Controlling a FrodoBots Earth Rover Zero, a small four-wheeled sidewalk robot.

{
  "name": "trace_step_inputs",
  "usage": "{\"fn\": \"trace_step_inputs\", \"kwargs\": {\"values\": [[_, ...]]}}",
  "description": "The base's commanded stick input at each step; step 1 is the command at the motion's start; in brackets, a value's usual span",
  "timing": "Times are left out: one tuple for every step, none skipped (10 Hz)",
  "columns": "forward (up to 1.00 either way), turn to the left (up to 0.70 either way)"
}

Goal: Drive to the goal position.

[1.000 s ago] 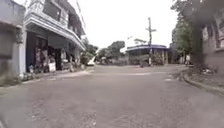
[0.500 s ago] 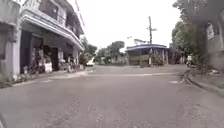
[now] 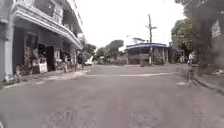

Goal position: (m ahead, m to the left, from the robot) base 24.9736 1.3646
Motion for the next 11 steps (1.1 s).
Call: {"fn": "trace_step_inputs", "kwargs": {"values": [[0.70, 0.00], [0.70, 0.00], [0.70, 0.00], [0.70, 0.00], [0.70, 0.00], [0.70, 0.00], [0.70, 0.00], [0.70, 0.00], [0.70, 0.00], [0.70, 0.00], [0.70, 0.00]]}}
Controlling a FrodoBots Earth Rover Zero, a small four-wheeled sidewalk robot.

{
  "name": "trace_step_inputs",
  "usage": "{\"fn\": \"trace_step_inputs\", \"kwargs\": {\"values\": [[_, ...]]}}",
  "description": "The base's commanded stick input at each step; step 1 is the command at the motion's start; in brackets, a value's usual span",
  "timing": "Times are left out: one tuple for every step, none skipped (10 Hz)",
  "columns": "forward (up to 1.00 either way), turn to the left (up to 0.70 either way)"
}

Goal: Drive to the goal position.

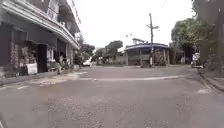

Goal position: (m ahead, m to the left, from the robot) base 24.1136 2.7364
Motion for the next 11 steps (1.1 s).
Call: {"fn": "trace_step_inputs", "kwargs": {"values": [[0.70, 0.00], [0.70, 0.00], [0.70, 0.00], [0.70, 0.00], [0.70, 0.00], [0.70, 0.00], [0.70, 0.00], [0.70, 0.00], [0.70, 0.00], [0.70, 0.00], [0.70, 0.00]]}}
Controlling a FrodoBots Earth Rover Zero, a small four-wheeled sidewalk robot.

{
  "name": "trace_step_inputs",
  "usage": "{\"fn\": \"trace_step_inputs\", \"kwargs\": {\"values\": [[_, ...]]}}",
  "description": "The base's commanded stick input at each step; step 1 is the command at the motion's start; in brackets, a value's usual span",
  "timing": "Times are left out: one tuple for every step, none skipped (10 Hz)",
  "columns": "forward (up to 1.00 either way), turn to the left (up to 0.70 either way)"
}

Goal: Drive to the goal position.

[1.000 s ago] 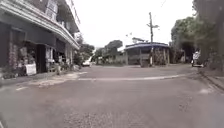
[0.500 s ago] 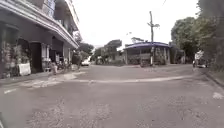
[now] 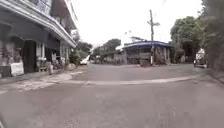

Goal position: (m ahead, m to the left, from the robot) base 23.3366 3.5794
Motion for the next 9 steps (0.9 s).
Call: {"fn": "trace_step_inputs", "kwargs": {"values": [[0.70, 0.00], [0.70, 0.00], [0.70, 0.00], [0.70, 0.00], [0.70, 0.00], [0.70, 0.00], [0.70, 0.00], [0.70, 0.00], [0.70, 0.00]]}}
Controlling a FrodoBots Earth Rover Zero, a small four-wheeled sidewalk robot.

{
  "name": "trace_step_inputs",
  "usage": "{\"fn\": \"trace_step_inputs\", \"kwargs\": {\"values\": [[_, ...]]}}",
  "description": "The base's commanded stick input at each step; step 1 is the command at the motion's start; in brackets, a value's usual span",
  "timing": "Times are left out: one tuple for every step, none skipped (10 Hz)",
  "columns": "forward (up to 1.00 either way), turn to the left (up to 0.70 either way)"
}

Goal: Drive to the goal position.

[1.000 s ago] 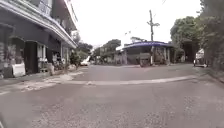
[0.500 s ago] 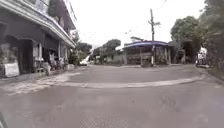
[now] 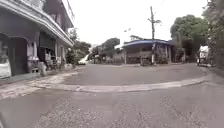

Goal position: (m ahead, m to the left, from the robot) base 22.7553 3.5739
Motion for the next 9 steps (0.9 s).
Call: {"fn": "trace_step_inputs", "kwargs": {"values": [[0.70, 0.00], [0.70, 0.00], [0.70, 0.00], [0.70, 0.00], [0.70, 0.00], [0.70, 0.00], [0.70, 0.00], [0.70, 0.00], [0.70, 0.00]]}}
